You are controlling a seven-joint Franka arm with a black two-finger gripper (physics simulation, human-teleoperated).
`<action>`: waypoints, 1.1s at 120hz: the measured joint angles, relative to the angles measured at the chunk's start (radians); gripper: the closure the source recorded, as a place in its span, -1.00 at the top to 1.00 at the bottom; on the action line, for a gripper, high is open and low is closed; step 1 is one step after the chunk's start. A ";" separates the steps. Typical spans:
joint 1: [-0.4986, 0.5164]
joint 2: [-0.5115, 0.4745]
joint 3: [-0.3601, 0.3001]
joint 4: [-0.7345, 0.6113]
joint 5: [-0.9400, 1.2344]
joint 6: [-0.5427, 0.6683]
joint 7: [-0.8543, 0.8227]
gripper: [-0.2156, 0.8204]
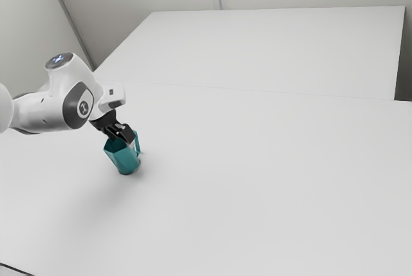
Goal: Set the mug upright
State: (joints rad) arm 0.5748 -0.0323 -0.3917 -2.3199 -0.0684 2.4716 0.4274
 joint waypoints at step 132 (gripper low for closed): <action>-0.471 0.165 0.272 0.823 0.069 -0.894 -0.270 0.57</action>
State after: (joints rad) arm 0.1040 0.1331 -0.1196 -1.4967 0.0007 1.5775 0.1578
